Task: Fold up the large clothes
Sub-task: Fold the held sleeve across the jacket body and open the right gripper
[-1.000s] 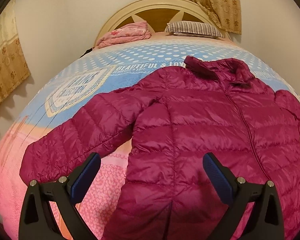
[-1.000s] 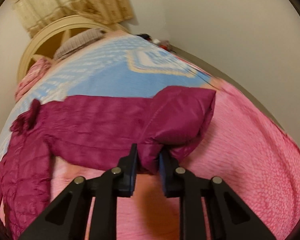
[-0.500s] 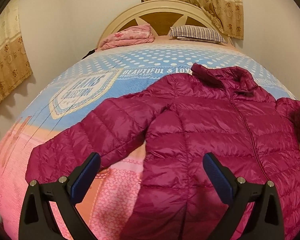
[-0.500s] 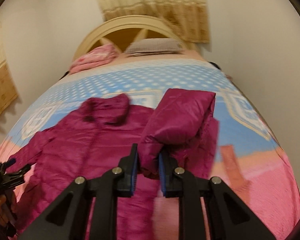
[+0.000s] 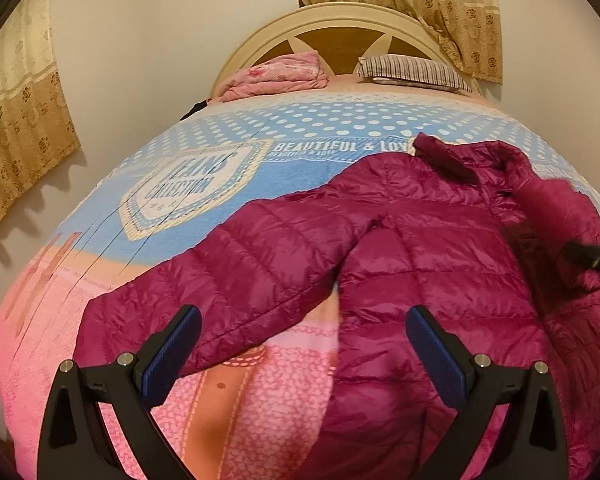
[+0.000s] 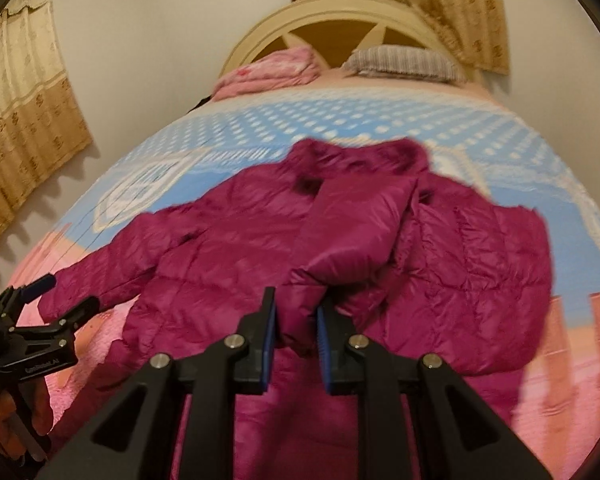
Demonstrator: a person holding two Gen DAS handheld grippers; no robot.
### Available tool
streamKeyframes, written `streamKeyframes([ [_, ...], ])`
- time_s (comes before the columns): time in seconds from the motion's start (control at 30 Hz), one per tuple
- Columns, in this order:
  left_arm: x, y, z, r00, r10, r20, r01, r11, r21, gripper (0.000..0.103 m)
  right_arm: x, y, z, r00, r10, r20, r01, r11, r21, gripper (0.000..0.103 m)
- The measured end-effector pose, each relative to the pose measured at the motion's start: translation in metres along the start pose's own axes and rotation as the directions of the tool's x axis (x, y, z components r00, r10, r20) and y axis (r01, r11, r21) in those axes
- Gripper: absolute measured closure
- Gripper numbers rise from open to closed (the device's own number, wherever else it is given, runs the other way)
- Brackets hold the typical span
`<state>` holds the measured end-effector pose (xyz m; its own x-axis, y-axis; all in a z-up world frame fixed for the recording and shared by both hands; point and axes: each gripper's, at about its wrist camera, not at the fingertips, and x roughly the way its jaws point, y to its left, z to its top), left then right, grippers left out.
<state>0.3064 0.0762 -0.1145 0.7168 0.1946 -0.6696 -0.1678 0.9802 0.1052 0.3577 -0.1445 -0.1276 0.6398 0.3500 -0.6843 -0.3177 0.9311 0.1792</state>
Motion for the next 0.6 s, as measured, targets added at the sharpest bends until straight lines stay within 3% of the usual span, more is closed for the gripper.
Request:
streamKeyframes([
  [0.13, 0.001, 0.0, 0.001, 1.0, 0.006, -0.004, -0.006, 1.0, 0.004, 0.001, 0.029, 0.017, -0.012, 0.999, 0.036, -0.04, -0.036, 0.999, 0.005, 0.082],
  [0.23, -0.001, -0.001, 0.003, 1.0, 0.01, 0.004, -0.01, 1.0, 0.014, 0.001, 0.036, 0.022, -0.019, 0.996, 0.072, -0.057, -0.072, 0.997, 0.006, 0.072],
  [0.27, -0.002, -0.003, 0.004, 1.0, 0.012, 0.007, -0.012, 1.0, 0.016, 0.001, 0.037, 0.025, -0.021, 0.994, 0.088, -0.058, -0.089, 0.996, -0.002, 0.049],
  [0.33, -0.006, -0.003, 0.008, 0.999, 0.025, 0.022, -0.025, 1.0, 0.012, 0.001, 0.028, 0.031, -0.026, 0.99, 0.134, -0.049, -0.135, 0.991, -0.019, 0.018],
  [0.37, -0.007, -0.003, 0.011, 0.999, 0.033, 0.026, -0.033, 0.999, 0.006, 0.001, 0.021, 0.034, -0.028, 0.989, 0.144, -0.038, -0.145, 0.989, -0.035, 0.013],
  [0.6, -0.017, -0.014, 0.03, 0.998, 0.035, 0.056, -0.034, 0.999, -0.025, 0.001, -0.032, 0.034, -0.047, 0.984, 0.174, -0.022, -0.176, 0.97, -0.166, 0.013],
])
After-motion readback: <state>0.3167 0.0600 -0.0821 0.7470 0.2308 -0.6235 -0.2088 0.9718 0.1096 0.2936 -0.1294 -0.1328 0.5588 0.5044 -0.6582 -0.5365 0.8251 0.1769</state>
